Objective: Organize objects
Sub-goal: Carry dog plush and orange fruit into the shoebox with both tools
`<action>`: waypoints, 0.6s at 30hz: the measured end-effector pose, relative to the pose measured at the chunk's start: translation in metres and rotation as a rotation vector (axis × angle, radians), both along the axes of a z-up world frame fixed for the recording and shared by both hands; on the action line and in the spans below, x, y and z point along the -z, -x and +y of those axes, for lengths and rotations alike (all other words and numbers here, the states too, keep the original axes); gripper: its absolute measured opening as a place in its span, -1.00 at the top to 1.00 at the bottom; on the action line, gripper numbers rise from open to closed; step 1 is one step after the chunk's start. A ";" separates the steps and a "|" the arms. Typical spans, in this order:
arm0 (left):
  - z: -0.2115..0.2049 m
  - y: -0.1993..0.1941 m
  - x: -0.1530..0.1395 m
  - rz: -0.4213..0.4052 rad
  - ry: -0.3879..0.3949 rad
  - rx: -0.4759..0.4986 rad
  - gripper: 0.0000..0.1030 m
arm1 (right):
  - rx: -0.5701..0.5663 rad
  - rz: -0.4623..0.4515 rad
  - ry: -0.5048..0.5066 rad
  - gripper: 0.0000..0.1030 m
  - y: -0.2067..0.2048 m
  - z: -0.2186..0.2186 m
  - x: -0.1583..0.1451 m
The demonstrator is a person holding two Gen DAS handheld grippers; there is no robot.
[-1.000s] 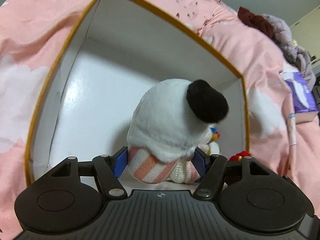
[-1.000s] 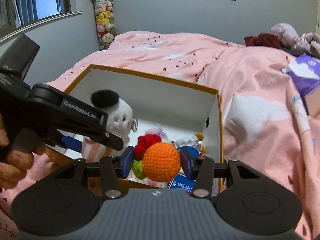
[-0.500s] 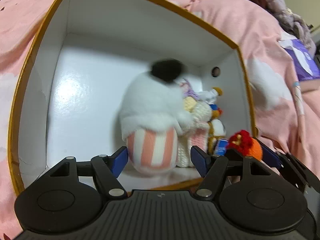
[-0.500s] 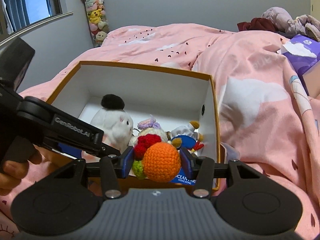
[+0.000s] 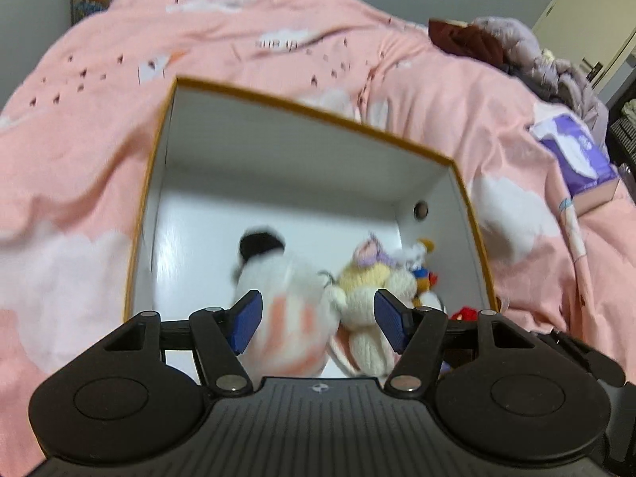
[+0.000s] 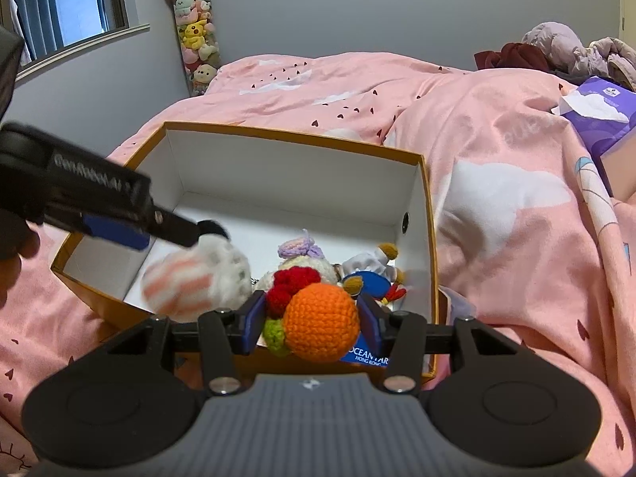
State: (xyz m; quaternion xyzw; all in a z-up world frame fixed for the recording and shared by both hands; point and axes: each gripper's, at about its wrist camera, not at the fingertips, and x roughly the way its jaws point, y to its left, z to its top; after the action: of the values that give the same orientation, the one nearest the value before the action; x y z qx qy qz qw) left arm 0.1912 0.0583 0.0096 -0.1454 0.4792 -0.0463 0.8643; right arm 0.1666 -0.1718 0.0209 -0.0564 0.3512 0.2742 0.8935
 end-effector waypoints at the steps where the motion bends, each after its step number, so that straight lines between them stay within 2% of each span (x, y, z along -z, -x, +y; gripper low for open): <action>1: 0.001 -0.002 0.001 0.004 -0.008 0.001 -0.24 | -0.001 0.003 0.000 0.00 -0.001 0.000 0.000; 3: -0.001 -0.008 0.010 0.063 -0.056 0.004 0.04 | -0.003 0.001 0.002 0.00 -0.001 0.001 0.001; 4: -0.001 -0.010 0.015 0.083 -0.075 -0.003 0.10 | -0.004 -0.001 0.003 0.00 -0.001 0.001 0.001; 9: -0.006 -0.012 0.030 0.141 -0.151 0.017 0.16 | -0.007 -0.004 0.004 0.00 0.000 0.002 0.002; 18: -0.004 -0.019 0.046 0.198 -0.046 -0.017 0.16 | -0.024 0.004 0.008 0.00 -0.001 0.007 0.004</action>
State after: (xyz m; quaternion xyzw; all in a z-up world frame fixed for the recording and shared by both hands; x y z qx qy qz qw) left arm 0.2104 0.0539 -0.0362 -0.1332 0.5620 -0.0134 0.8162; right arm 0.1674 -0.1651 0.0169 -0.0638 0.3534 0.2834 0.8892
